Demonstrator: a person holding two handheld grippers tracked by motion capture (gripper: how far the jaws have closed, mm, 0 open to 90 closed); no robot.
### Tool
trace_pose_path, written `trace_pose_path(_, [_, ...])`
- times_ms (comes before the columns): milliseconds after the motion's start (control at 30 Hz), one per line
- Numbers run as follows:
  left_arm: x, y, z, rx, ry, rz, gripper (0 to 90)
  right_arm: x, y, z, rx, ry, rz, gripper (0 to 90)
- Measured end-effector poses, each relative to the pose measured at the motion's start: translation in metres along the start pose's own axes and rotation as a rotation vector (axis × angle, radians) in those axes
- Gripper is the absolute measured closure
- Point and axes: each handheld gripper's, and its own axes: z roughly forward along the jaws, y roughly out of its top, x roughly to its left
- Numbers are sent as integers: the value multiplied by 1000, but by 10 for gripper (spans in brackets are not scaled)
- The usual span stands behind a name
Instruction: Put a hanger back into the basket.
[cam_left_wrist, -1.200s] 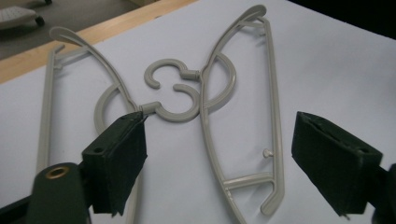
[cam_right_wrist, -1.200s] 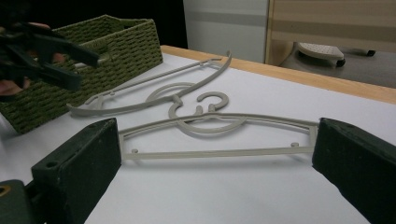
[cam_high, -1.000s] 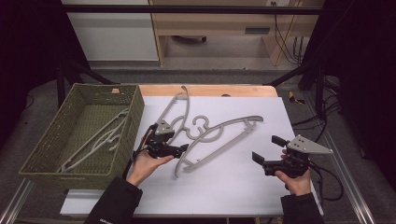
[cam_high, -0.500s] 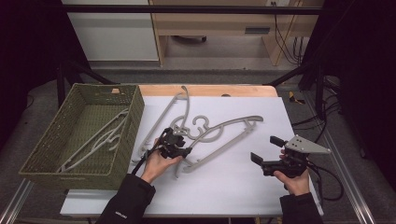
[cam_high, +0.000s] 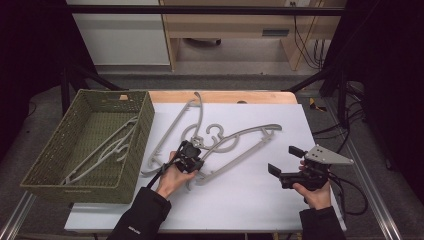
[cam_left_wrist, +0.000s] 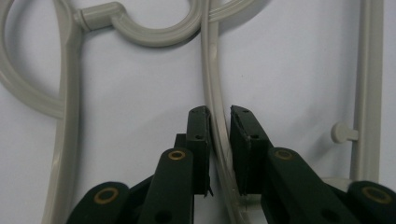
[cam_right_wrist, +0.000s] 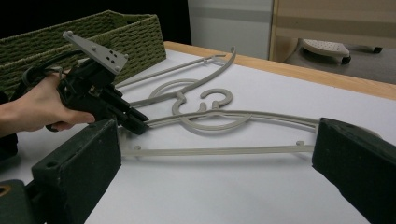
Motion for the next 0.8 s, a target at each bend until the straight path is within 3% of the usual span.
trace_pose_path(133, [-6, -5, -6, 32, 53, -24, 804, 0, 0, -1, 0, 2, -4, 16])
trace_pose_path(200, [-9, -11, -12, 46, 62, -17, 818, 0, 0, -1, -1, 2, -4, 16])
trace_pose_path(300, [-8, -18, -18, 56, 9, -10, 814, 0, 0, -1, -3, -1, -1, 16])
trace_pose_path(367, [-5, -17, -18, 33, 21, 7, 709, 0, 0, -1, 1, 1, -3, 16])
trace_pose_path(433, [-1, -14, -18, 3, -30, 6, 643, 1, 0, 0, 1, 2, -2, 16])
trace_pose_path(467, [-1, -12, -16, -12, -29, 8, 607, 1, 0, 1, 1, 0, -3, 16])
trace_pose_path(567, [2, -5, -8, -14, -13, 33, 586, 1, 0, 1, 4, -2, -5, 16])
trace_pose_path(800, [4, 2, 4, -21, -54, 64, 625, 0, 1, 0, 1, 3, -4, 16])
